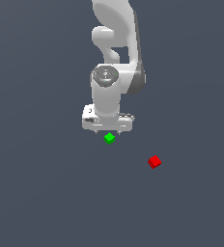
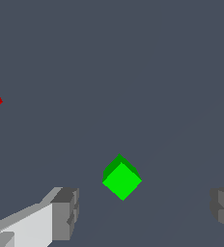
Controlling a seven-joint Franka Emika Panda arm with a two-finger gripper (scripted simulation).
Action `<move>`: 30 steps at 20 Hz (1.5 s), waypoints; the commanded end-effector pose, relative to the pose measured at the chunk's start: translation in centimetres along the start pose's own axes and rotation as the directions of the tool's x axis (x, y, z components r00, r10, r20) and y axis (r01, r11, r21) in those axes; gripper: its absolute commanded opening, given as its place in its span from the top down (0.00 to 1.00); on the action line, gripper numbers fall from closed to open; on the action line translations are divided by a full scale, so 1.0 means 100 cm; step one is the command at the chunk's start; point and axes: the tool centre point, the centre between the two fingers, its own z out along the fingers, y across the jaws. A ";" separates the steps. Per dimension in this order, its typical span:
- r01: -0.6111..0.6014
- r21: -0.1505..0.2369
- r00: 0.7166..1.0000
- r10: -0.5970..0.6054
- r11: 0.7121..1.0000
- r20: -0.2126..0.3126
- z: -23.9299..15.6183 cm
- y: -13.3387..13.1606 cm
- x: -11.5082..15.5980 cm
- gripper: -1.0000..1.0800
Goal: Stack the red cube on top of the green cube.
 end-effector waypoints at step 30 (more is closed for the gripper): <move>0.400 -0.010 0.915 -0.400 0.917 -0.051 0.060 -0.196 0.081 0.04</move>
